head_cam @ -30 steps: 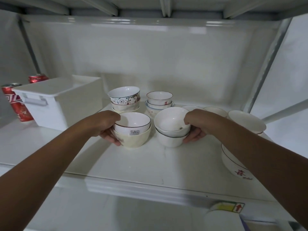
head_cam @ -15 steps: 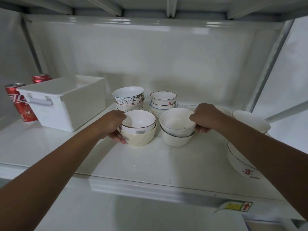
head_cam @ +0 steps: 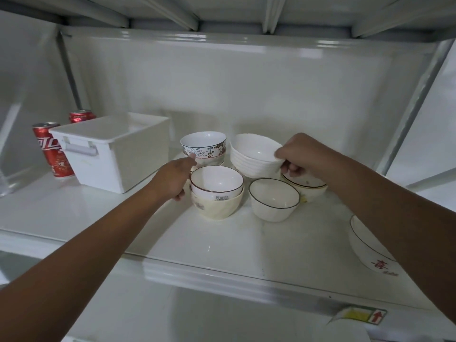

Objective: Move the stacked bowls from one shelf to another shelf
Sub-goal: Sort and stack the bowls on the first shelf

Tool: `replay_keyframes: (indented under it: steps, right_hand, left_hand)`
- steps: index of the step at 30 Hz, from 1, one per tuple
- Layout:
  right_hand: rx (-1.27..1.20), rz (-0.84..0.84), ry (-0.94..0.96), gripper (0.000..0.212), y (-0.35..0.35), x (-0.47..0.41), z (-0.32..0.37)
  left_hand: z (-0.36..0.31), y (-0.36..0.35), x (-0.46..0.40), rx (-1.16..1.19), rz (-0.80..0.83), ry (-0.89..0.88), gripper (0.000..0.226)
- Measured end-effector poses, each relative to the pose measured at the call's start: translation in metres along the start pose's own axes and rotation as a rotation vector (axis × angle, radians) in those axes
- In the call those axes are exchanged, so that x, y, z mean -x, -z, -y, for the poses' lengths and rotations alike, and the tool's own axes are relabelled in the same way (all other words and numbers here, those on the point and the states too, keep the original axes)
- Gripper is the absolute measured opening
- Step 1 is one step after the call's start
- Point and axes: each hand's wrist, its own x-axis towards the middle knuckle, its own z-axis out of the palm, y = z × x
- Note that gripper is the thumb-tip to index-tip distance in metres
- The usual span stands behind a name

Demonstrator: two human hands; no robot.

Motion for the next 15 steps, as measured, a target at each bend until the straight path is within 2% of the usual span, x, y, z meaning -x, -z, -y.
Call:
replay_keyframes:
  steps: [3, 8, 15]
  right_hand:
    - [-0.022, 0.045, 0.043, 0.020, -0.015, -0.001, 0.023]
    - [0.005, 0.134, 0.077, 0.017, -0.047, -0.003, 0.041]
    - [0.039, 0.149, 0.083, 0.015, -0.069, -0.005, 0.033]
  left_hand:
    - [0.001, 0.008, -0.003, 0.110, -0.032, -0.055, 0.045]
    - [-0.002, 0.013, 0.005, 0.403, 0.075, -0.129, 0.059]
    - [0.001, 0.001, 0.012, 0.448, 0.132, -0.140, 0.040]
